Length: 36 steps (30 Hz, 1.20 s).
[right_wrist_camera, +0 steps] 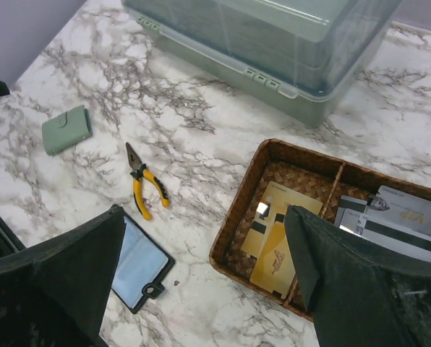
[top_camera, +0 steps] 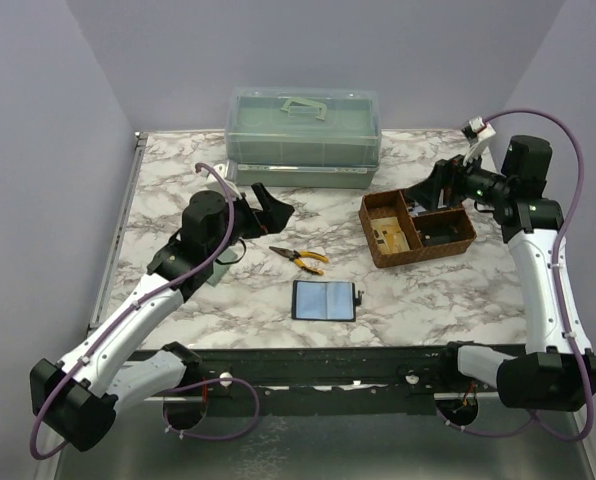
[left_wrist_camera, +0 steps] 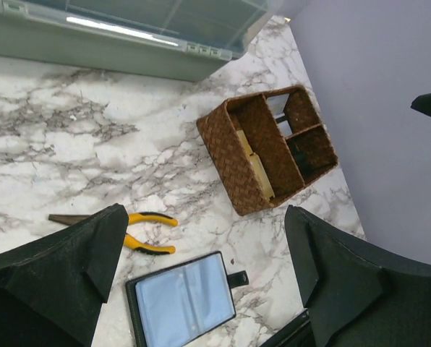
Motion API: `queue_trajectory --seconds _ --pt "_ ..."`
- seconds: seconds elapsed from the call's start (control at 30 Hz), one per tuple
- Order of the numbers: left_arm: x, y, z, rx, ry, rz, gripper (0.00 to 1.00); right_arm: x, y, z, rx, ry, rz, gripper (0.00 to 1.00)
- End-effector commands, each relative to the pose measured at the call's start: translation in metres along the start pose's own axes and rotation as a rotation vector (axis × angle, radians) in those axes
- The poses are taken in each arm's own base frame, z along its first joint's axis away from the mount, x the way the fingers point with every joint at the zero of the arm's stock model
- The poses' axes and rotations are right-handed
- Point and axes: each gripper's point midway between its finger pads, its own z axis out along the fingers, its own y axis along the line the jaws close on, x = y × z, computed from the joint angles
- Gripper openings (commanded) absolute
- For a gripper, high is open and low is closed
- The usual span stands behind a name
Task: Take the credit cards out of the card holder
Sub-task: Reset both arms
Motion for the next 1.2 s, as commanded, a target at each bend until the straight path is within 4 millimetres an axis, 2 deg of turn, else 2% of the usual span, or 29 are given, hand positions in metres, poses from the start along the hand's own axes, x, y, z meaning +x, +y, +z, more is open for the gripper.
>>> queue_trajectory --seconds 0.0,0.17,0.37,0.53,0.73,0.9,1.17 --pt "-0.016 0.0 -0.012 -0.012 0.013 0.087 0.99 -0.022 -0.004 -0.014 0.111 -0.07 0.026 0.99" --pt "-0.027 -0.001 -0.018 -0.002 0.003 0.08 0.99 -0.024 0.015 -0.019 0.023 -0.069 -0.029 0.99" --pt "-0.03 -0.003 -0.027 0.01 -0.019 0.028 0.99 -0.027 0.021 -0.025 0.015 -0.082 -0.017 0.99" --pt "-0.029 -0.001 -0.034 0.015 -0.032 0.021 0.99 -0.032 0.017 -0.028 0.051 -0.111 0.047 0.99" --pt "-0.027 0.003 -0.04 0.005 -0.039 0.02 0.99 -0.032 0.024 -0.033 0.025 -0.131 0.093 0.99" --pt "-0.028 0.003 -0.046 0.005 -0.049 0.023 0.99 -0.034 0.031 -0.036 -0.01 -0.141 0.102 0.99" --pt "-0.025 0.008 -0.053 -0.011 -0.059 0.03 0.99 -0.032 0.031 -0.038 -0.012 -0.145 0.094 0.99"
